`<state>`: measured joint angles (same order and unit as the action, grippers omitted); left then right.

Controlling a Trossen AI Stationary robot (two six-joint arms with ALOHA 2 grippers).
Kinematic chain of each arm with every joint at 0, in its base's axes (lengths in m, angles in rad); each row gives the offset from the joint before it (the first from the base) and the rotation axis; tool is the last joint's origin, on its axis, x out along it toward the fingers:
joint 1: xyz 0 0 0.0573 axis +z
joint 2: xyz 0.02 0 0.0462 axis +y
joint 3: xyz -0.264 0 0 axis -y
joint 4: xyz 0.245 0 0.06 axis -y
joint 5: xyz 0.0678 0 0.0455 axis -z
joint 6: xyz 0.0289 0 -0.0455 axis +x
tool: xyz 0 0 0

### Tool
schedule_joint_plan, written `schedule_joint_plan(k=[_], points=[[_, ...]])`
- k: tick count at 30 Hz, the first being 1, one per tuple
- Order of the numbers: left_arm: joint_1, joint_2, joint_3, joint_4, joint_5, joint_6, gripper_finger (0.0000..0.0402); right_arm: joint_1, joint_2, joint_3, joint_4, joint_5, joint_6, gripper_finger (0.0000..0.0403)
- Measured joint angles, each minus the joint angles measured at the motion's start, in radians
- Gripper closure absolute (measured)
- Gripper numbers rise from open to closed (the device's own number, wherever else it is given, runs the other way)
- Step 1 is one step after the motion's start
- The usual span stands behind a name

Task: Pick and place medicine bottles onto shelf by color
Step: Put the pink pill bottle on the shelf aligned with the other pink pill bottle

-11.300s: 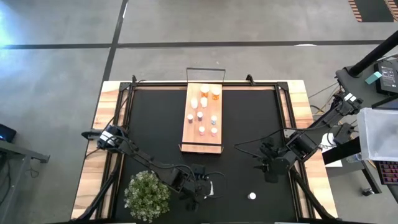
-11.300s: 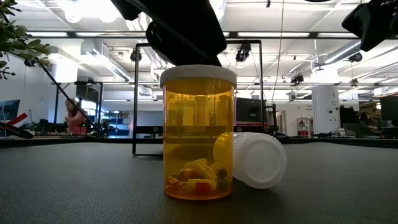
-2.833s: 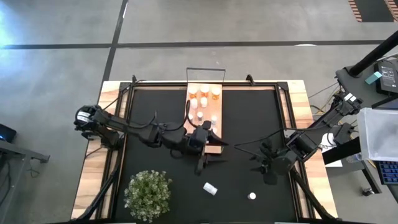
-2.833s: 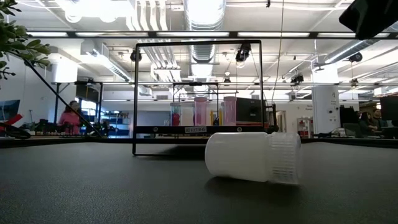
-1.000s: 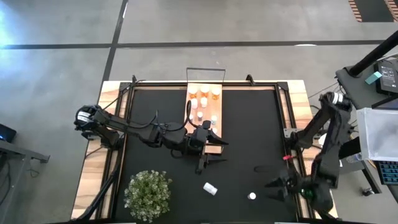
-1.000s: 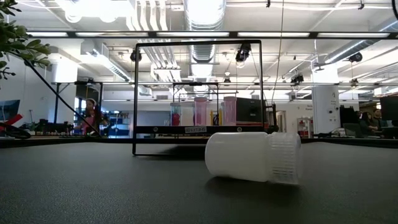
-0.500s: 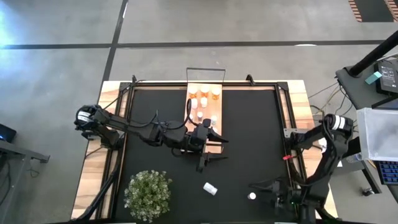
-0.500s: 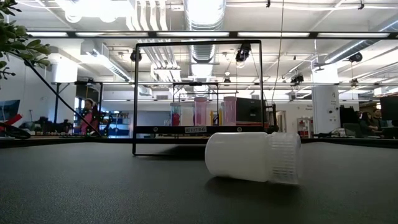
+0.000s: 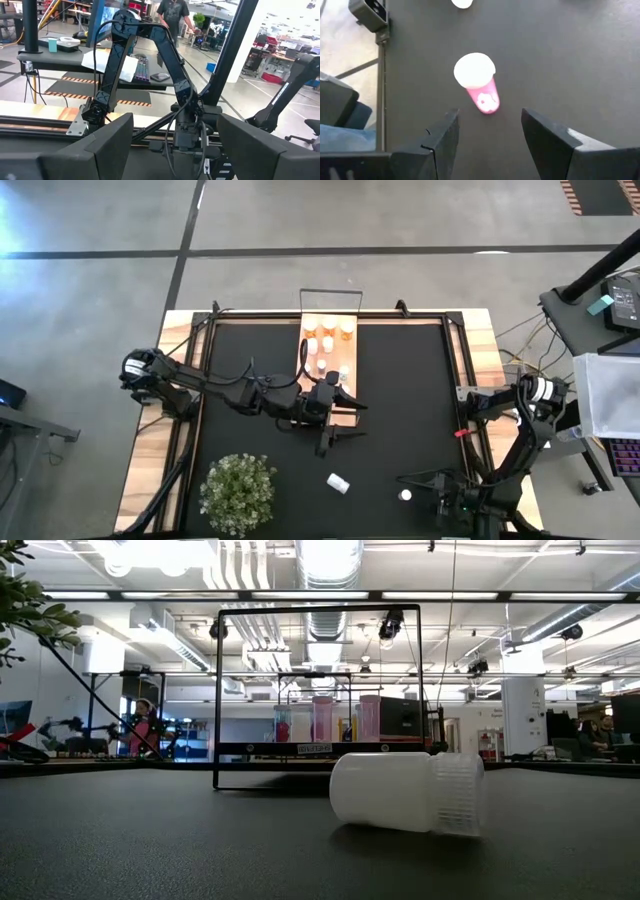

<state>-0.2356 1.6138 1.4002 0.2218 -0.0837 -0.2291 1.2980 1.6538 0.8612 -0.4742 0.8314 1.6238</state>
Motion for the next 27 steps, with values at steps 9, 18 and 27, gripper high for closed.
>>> schedule_joint_plan(k=[9,18,27], points=[[0.0,0.0,0.0,0.003,0.0,0.0,0.013,-0.029,0.064,0.003,0.082,0.005,-0.05,0.02],[0.0,0.0,-0.001,0.0,0.0,0.0,0.013,-0.037,0.119,0.0,0.143,0.088,-0.058,0.02],[0.0,0.0,-0.001,-0.003,0.0,0.0,0.013,-0.049,0.139,0.0,0.172,0.141,-0.072,0.02]])
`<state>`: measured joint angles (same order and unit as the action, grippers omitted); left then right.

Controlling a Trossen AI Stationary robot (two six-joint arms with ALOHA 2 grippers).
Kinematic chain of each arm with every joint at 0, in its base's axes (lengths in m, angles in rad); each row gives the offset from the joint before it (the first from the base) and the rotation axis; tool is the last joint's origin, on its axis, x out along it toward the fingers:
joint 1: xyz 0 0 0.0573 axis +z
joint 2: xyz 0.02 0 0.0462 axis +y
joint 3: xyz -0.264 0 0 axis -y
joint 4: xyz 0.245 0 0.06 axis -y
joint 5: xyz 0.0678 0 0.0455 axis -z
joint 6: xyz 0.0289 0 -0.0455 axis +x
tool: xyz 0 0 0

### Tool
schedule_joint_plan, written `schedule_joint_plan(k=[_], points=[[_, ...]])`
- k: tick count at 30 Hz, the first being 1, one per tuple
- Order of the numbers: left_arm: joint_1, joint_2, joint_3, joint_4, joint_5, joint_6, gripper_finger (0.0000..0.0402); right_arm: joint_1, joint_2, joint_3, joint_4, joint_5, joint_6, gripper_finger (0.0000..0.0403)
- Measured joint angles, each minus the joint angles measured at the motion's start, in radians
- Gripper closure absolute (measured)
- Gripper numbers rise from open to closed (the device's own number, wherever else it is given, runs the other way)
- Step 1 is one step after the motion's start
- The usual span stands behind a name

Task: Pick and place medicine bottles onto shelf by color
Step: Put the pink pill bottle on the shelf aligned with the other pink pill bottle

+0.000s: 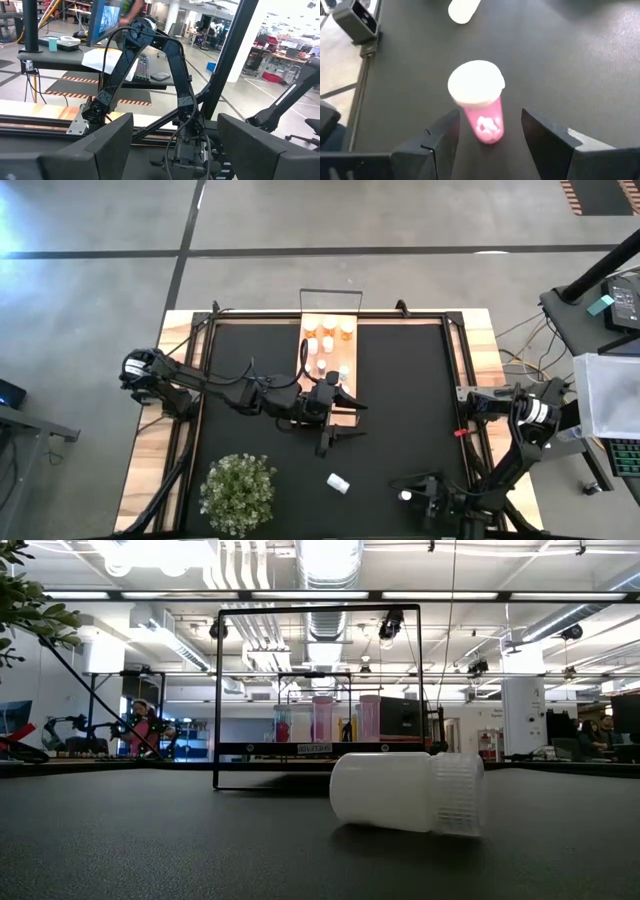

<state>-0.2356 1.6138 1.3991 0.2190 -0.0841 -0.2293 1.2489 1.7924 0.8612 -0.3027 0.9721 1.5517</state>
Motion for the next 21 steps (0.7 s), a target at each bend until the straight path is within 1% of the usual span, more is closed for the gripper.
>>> schedule_joint_plan(k=[13,17,21], points=[[0.0,0.0,0.0,-0.002,0.0,0.0,0.013,-0.03,0.005,0.0,0.003,0.016,-0.028,0.0204],[0.0,0.0,0.0,-0.003,0.0,0.0,0.013,-0.03,0.005,0.0,0.011,0.016,-0.027,0.023],[0.0,0.0,0.0,-0.004,0.0,0.0,0.013,-0.03,0.005,0.0,0.023,0.016,-0.026,0.0269]])
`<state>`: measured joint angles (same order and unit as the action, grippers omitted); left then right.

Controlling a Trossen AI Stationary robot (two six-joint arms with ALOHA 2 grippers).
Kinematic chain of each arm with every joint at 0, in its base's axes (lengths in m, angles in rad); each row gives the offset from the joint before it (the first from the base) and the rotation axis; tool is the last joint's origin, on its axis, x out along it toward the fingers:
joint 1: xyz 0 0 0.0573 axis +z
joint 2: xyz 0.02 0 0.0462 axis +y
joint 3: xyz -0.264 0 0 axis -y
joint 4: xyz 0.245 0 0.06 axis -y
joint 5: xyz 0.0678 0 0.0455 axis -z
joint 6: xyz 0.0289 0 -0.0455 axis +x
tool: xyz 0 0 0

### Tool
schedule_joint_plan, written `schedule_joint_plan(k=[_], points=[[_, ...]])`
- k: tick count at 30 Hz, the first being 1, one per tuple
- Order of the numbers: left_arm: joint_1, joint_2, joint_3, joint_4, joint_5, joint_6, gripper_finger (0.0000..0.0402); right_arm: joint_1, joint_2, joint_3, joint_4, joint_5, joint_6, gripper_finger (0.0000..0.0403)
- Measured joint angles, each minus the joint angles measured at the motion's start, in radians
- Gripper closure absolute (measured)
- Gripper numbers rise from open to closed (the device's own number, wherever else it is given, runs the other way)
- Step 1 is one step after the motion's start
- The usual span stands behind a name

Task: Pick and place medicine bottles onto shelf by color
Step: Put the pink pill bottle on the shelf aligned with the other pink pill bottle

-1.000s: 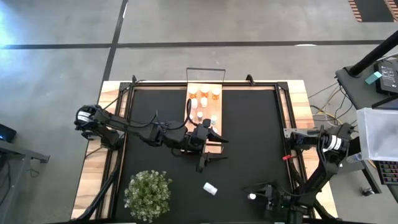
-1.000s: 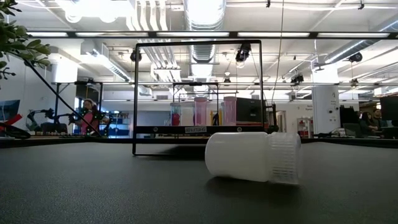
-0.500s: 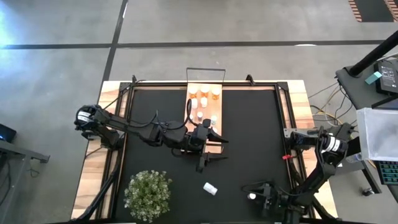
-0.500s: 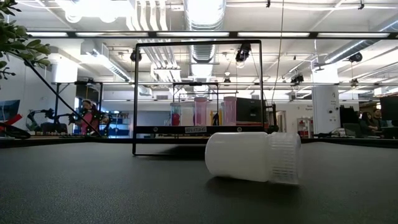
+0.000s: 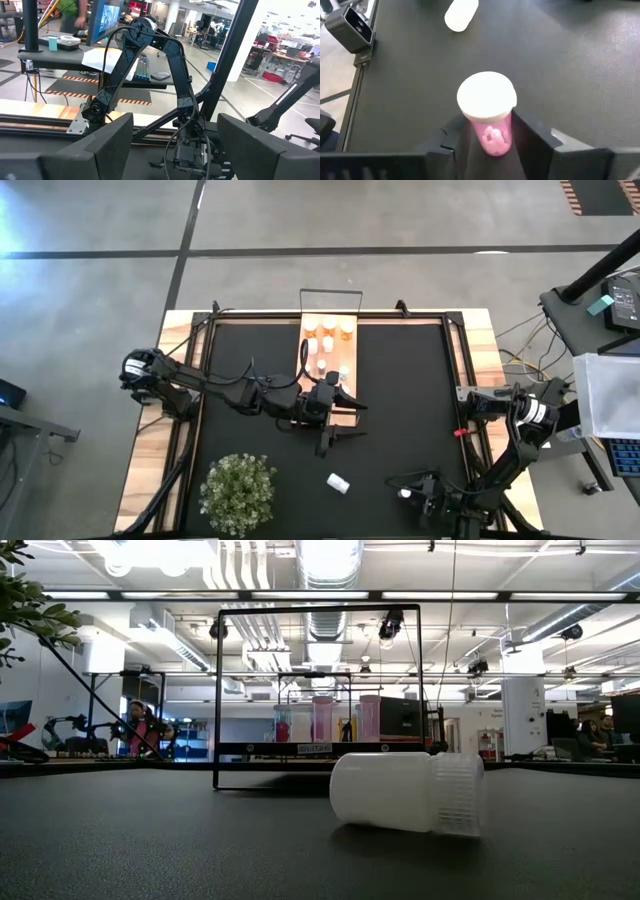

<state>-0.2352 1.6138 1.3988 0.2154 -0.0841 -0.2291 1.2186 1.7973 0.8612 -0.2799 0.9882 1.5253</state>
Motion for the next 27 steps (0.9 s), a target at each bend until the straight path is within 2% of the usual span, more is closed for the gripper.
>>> schedule_joint_plan(k=[5,11,14,17,22,27], points=[[0.0,0.0,0.0,0.0,0.0,0.0,0.013,0.0,0.0,0.0,0.002,0.001,0.014,0.0304],[0.0,0.0,0.0,0.0,0.0,0.0,0.013,0.0,-0.021,0.0,-0.003,-0.046,0.078,0.0307],[0.0,0.0,0.0,0.0,0.0,0.0,0.013,0.0,-0.071,0.0,-0.031,-0.116,0.064,0.0306],[0.0,0.0,0.0,0.0,0.0,0.0,0.013,-0.004,-0.158,0.0,-0.107,-0.169,0.053,0.0305],[0.005,0.0,0.003,-0.003,-0.003,-0.001,0.013,-0.015,-0.362,0.0,-0.271,-0.163,0.054,0.0305],[0.017,-0.005,0.02,-0.014,0.003,-0.001,0.013,-0.082,-0.587,0.0,-0.393,-0.177,0.094,0.0305]])
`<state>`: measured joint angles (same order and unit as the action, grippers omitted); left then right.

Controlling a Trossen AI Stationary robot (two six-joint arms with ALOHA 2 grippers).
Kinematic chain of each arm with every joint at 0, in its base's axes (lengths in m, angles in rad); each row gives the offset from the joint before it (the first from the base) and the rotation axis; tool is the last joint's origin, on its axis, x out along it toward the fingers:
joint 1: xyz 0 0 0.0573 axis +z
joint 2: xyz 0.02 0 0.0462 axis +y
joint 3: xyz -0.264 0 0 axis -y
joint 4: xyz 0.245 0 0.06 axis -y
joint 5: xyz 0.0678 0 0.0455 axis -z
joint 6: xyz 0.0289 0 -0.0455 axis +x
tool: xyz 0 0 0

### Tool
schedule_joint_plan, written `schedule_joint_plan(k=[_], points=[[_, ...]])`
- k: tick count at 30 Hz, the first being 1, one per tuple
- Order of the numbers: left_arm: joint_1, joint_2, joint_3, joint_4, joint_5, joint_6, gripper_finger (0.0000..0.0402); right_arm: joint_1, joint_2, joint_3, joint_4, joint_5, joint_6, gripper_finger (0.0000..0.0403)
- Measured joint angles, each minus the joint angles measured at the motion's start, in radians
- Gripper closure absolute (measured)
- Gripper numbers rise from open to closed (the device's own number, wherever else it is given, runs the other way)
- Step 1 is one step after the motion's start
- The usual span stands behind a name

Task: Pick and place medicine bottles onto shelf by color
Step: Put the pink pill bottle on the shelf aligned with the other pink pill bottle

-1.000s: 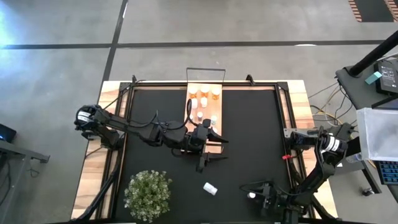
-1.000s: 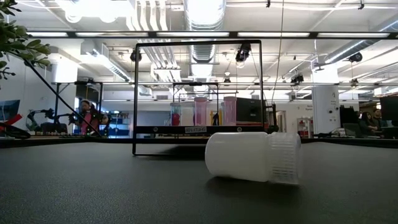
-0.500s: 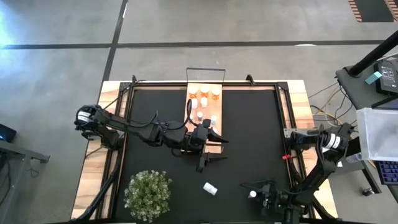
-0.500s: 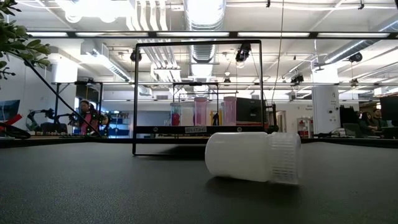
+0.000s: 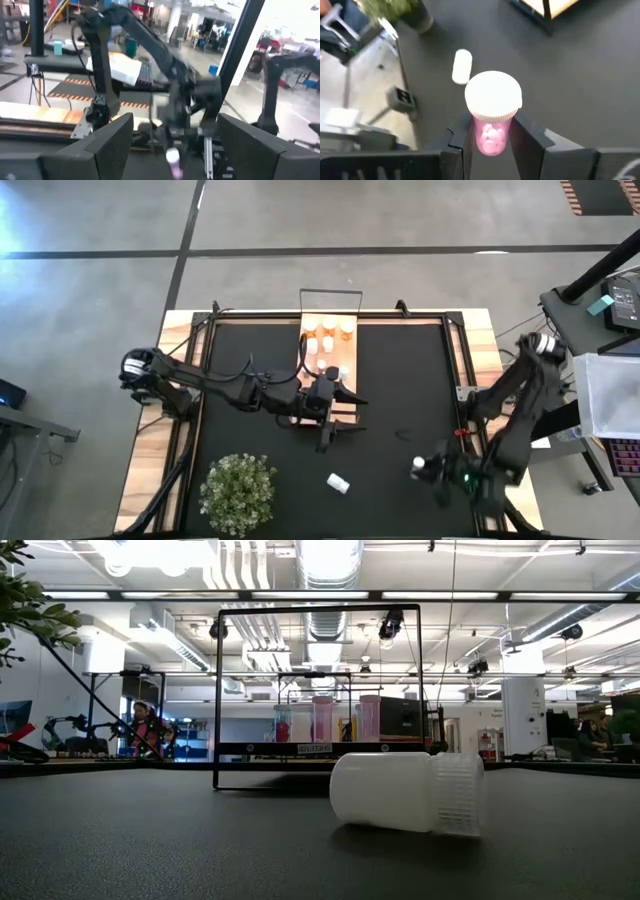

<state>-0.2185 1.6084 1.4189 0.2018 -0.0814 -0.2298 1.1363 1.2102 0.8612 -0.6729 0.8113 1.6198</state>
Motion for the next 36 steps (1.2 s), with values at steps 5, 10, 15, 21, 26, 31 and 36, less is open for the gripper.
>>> schedule_joint_plan(k=[5,10,15,21,26,31,36], points=[[0.003,-0.015,0.006,-0.112,0.019,0.0,0.013,-0.097,-0.171,0.0,-0.007,-0.035,-0.115,0.0305],[0.003,-0.02,0.003,-0.146,0.066,0.0,0.013,-0.225,-0.263,0.013,0.004,-0.101,-0.287,0.0305],[0.006,-0.02,0.001,-0.147,0.077,0.0,0.013,-0.384,-0.26,0.096,0.003,-0.204,-0.513,0.0305],[0.019,-0.019,0.001,-0.146,0.077,0.056,0.013,-0.564,-0.189,0.282,-0.008,-0.326,-0.794,0.0305],[0.038,-0.019,0.001,-0.146,0.062,0.084,0.013,-0.68,-0.087,0.45,-0.123,-0.435,-0.912,0.0305],[0.063,-0.019,0.001,-0.137,0.006,0.112,0.013,-0.746,0.014,0.59,-0.312,-0.479,-0.942,0.0305],[0.077,0.0,0.002,-0.131,0.0,0.106,0.013,-0.788,0.085,0.697,-0.414,-0.502,-1.002,0.0305]])
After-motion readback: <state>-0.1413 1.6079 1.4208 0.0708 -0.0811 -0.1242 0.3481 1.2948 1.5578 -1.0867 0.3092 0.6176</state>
